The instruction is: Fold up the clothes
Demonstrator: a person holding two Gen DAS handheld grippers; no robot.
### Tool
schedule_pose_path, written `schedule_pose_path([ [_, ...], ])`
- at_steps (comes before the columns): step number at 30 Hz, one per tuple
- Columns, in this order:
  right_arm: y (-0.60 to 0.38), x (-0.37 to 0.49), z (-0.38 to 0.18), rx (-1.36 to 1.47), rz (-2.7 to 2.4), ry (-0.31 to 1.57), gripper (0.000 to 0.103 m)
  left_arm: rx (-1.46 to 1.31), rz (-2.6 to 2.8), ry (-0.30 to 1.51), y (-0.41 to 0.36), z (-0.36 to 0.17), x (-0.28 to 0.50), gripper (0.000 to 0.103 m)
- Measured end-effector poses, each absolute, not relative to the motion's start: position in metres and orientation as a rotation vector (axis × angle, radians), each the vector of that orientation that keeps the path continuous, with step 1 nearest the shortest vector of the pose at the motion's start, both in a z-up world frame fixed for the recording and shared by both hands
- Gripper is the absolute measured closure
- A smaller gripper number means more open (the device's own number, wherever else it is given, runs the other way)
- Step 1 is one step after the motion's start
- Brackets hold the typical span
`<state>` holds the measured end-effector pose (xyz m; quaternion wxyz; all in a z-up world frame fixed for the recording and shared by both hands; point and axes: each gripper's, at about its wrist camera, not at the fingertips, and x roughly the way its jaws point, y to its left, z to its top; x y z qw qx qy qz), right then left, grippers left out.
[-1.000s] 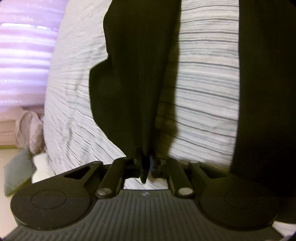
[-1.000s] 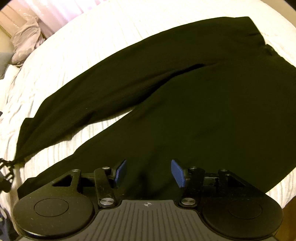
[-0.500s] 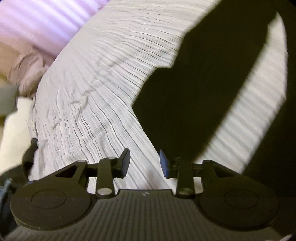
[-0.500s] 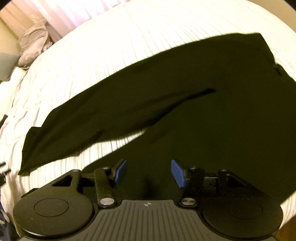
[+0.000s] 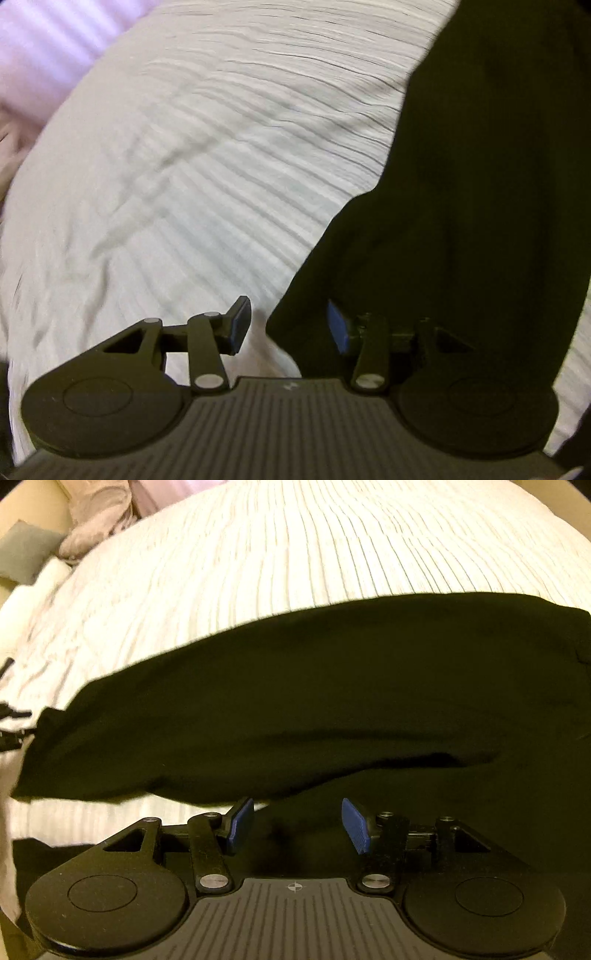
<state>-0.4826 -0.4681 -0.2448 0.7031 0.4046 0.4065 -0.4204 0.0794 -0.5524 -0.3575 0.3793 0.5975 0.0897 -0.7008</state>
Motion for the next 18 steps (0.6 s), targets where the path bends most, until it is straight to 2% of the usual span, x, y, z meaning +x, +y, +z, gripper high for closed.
schedule_pose_path([
  [5, -0.467, -0.494, -0.26, 0.936, -0.967, 0.945, 0.046, 1.679, -1.874, 0.231, -0.568, -0.377, 0.072, 0.061],
  [7, -0.463, -0.496, -0.264, 0.945, -0.971, 0.957, 0.046, 1.716, -1.887, 0.23, -0.57, -0.379, 0.069, 0.064],
  [8, -0.461, -0.496, -0.266, 0.948, -0.972, 0.961, 0.046, 1.739, -1.899, 0.227, -0.57, -0.379, 0.067, 0.072],
  [10, -0.457, -0.495, -0.268, 0.955, -0.975, 0.968, 0.046, 1.781, -1.896, 0.217, -0.565, -0.378, 0.063, 0.081],
  [12, -0.456, -0.493, -0.269, 0.966, -0.981, 0.959, 0.046, 1.804, -1.865, 0.225, -0.563, -0.374, 0.063, 0.097],
  [18, -0.457, -0.488, -0.262, 0.952, -0.979, 0.926, 0.046, 1.675, -1.773, 0.211, -0.55, -0.331, 0.086, 0.099],
])
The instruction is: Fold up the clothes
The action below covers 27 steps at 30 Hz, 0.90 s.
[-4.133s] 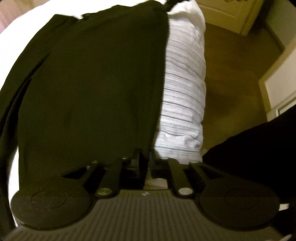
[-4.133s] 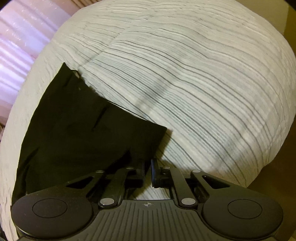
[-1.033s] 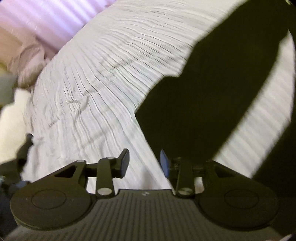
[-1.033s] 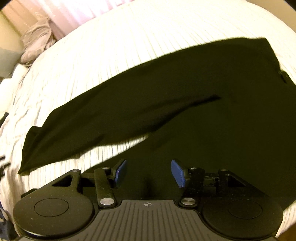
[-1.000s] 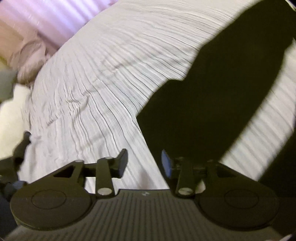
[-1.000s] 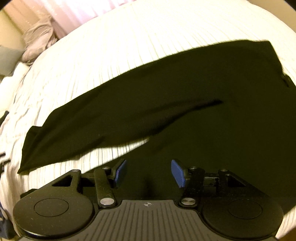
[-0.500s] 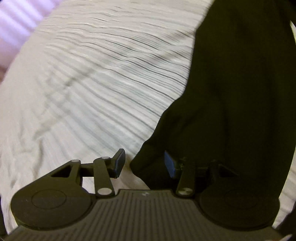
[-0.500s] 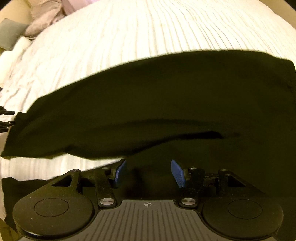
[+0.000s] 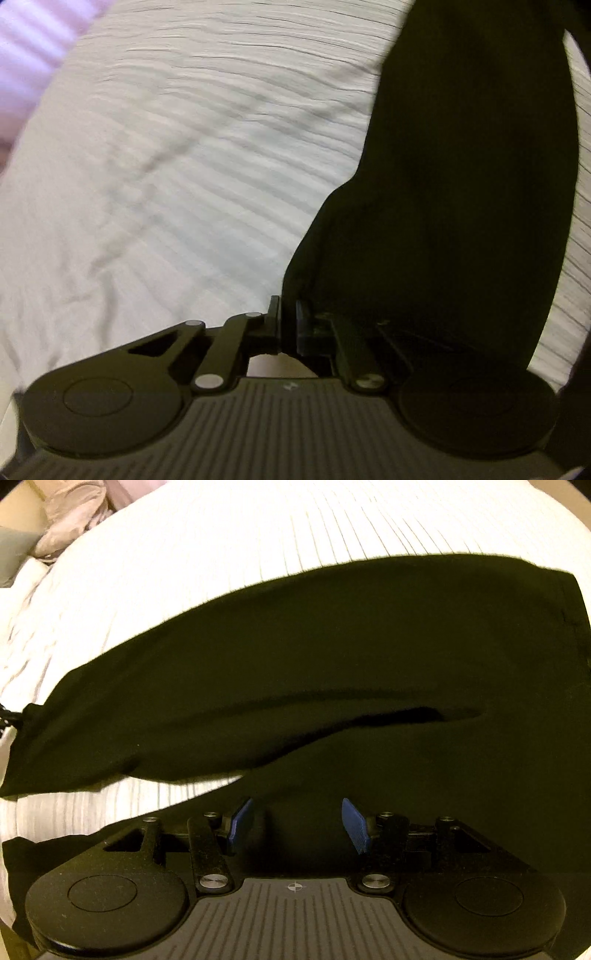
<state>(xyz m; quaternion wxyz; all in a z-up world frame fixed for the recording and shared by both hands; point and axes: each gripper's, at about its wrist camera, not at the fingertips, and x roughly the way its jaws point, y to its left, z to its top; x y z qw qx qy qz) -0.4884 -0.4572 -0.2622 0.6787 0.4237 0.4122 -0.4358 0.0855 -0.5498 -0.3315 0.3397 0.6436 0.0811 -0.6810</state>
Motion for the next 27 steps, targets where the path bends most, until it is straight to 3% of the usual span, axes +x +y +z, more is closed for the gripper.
schedule_pose_path([
  [4, -0.456, -0.487, -0.26, 0.952, -0.992, 0.909, 0.046, 1.616, -1.657, 0.19, -0.543, -0.314, 0.103, 0.1],
  [12, -0.448, -0.476, -0.268, 0.958, -0.97, 0.928, 0.046, 1.701, -1.418, 0.183, -0.551, -0.373, 0.089, 0.098],
  [16, -0.445, -0.474, -0.257, 0.939, -0.964, 0.902, 0.046, 1.628, -1.302, 0.262, -0.549, -0.367, 0.104, 0.093],
  [18, -0.444, -0.479, -0.254, 0.947, -0.985, 0.886, 0.046, 1.538, -1.279, 0.321, -0.541, -0.35, 0.112, 0.086],
  [25, -0.425, -0.514, -0.246, 1.069, -1.22, 0.797, 0.046, 1.246, -1.295, 0.547, -0.46, -0.288, 0.089, 0.076],
  [27, -0.412, -0.522, -0.243, 1.074, -1.302, 0.812, 0.036, 1.181, -1.304, 0.606, -0.429, -0.277, 0.074, 0.07],
])
